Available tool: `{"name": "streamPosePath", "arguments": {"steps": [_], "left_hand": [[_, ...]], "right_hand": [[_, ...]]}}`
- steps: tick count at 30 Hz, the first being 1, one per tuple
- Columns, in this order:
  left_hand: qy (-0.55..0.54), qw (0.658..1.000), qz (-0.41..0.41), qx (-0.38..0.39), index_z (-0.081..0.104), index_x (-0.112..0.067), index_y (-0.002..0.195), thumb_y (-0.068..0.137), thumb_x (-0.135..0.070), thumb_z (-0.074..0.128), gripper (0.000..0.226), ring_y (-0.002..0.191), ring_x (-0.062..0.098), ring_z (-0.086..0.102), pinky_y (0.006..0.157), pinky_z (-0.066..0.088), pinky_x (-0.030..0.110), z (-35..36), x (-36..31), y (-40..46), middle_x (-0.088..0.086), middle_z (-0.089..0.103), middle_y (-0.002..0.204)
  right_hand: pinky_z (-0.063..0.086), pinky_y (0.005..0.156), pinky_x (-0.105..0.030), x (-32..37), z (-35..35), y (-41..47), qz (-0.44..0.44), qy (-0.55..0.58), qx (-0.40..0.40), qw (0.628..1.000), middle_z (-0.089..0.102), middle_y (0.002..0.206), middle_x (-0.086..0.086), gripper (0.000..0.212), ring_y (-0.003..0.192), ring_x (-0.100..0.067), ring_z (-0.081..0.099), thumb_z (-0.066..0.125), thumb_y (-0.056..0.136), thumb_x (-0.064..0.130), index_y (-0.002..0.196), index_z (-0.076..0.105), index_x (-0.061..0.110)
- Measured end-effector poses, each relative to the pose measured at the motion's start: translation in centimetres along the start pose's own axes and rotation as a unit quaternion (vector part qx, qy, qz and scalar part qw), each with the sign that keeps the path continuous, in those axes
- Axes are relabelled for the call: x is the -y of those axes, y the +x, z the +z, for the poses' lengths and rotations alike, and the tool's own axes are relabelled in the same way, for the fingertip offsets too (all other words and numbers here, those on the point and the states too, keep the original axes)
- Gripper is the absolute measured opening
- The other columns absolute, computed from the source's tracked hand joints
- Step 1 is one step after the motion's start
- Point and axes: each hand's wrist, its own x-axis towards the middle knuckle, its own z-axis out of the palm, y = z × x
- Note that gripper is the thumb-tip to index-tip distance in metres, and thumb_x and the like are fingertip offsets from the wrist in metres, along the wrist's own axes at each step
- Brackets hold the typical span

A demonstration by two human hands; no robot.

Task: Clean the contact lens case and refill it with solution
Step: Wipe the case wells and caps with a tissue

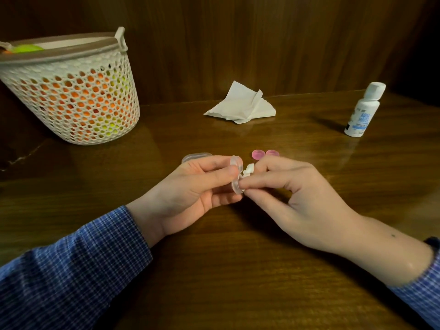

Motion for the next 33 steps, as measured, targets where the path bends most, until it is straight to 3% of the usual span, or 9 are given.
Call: {"name": "streamPosePath", "arguments": {"steps": [4, 7, 10, 14, 18, 21, 27, 31, 33], "left_hand": [[0.021, 1.0, 0.004, 0.009, 0.07, -0.004, 0.119, 0.092, -0.017, 0.065, 0.03, 0.092, 0.015, 0.07, 0.074, 0.06, 0.024, -0.1, 0.1, -0.1, 0.012, 0.071, 0.109], [0.012, 0.999, 0.022, 0.035, 0.071, -0.01, 0.11, 0.091, -0.021, 0.066, 0.023, 0.088, 0.011, 0.068, 0.077, 0.058, 0.023, 0.0, -0.3, -0.2, 0.006, 0.07, 0.1], [0.003, 0.999, 0.046, 0.028, 0.067, -0.008, 0.113, 0.094, -0.016, 0.063, 0.021, 0.085, 0.012, 0.069, 0.078, 0.058, 0.025, -0.1, -0.3, -0.1, 0.004, 0.07, 0.093], [0.052, 0.995, 0.084, 0.009, 0.064, -0.003, 0.12, 0.092, -0.013, 0.066, 0.03, 0.093, 0.018, 0.071, 0.081, 0.059, 0.03, 0.1, 0.1, -0.2, 0.009, 0.073, 0.1], [0.098, 0.988, 0.107, -0.045, 0.068, -0.003, 0.117, 0.084, -0.016, 0.072, 0.036, 0.101, 0.027, 0.074, 0.083, 0.061, 0.033, 0.3, 0.3, -0.3, 0.015, 0.074, 0.113], [0.131, 0.982, 0.122, -0.067, 0.069, -0.005, 0.113, 0.08, -0.016, 0.073, 0.036, 0.102, 0.03, 0.075, 0.082, 0.061, 0.034, 0.3, 0.4, -0.2, 0.015, 0.075, 0.111], [0.213, 0.952, 0.2, -0.093, 0.073, -0.013, 0.104, 0.076, -0.017, 0.076, 0.029, 0.096, 0.026, 0.076, 0.077, 0.062, 0.029, 0.9, 0.9, -0.5, 0.006, 0.077, 0.103], [0.24, 0.938, 0.229, -0.1, 0.072, -0.013, 0.106, 0.078, -0.016, 0.075, 0.028, 0.094, 0.022, 0.076, 0.079, 0.061, 0.026, 1.3, 0.8, -0.6, 0.001, 0.076, 0.102], [0.267, 0.926, 0.245, -0.104, 0.071, -0.014, 0.107, 0.079, -0.018, 0.075, 0.029, 0.094, 0.02, 0.075, 0.079, 0.06, 0.024, 1.4, 0.8, -0.7, 0.0, 0.076, 0.101]], "right_hand": [[0.047, 0.098, -0.016, -0.1, -0.5, 0.1, 0.031, 0.018, 0.033, 0.999, 0.074, 0.097, 0.009, 0.018, 0.099, -0.013, 0.069, 0.068, 0.094, 0.022, 0.107, 0.08, 0.028], [0.049, 0.103, -0.02, -0.1, -1.6, 0.5, 0.129, 0.232, 0.065, 0.962, 0.078, 0.104, -0.002, 0.014, 0.104, -0.018, 0.071, 0.071, 0.089, 0.026, 0.098, 0.081, 0.03], [0.055, 0.086, -0.017, -0.3, -1.8, 0.9, 0.201, 0.39, 0.014, 0.898, 0.077, 0.105, 0.001, 0.017, 0.105, -0.01, 0.07, 0.069, 0.084, 0.025, 0.094, 0.083, 0.027], [0.058, 0.091, -0.028, -0.5, -0.7, 0.8, 0.202, 0.3, -0.021, 0.932, 0.078, 0.105, -0.002, 0.015, 0.109, -0.015, 0.07, 0.069, 0.094, 0.017, 0.098, 0.081, 0.024], [0.056, 0.089, -0.017, -0.2, -0.2, 0.7, 0.19, 0.272, -0.024, 0.943, 0.079, 0.099, -0.001, 0.014, 0.105, -0.014, 0.072, 0.075, 0.087, 0.025, 0.1, 0.08, 0.021], [0.056, 0.087, -0.018, 0.0, -0.2, 0.8, 0.194, 0.238, -0.025, 0.951, 0.08, 0.098, 0.005, 0.014, 0.106, -0.007, 0.071, 0.078, 0.083, 0.03, 0.096, 0.082, 0.027], [0.041, 0.111, -0.035, 0.2, -0.4, 1.0, 0.226, 0.209, -0.022, 0.951, 0.08, 0.093, 0.005, 0.009, 0.106, -0.007, 0.069, 0.076, 0.083, 0.025, 0.086, 0.083, 0.029], [0.053, 0.092, -0.038, 0.3, -0.5, 1.0, 0.246, 0.234, -0.022, 0.94, 0.079, 0.087, -0.003, 0.009, 0.086, -0.016, 0.073, 0.075, 0.088, 0.018, 0.085, 0.083, 0.022], [0.052, 0.098, -0.041, 0.3, -0.5, 1.0, 0.257, 0.24, -0.016, 0.936, 0.08, 0.087, -0.001, 0.014, 0.092, -0.015, 0.072, 0.075, 0.09, 0.013, 0.083, 0.083, 0.022]]}}
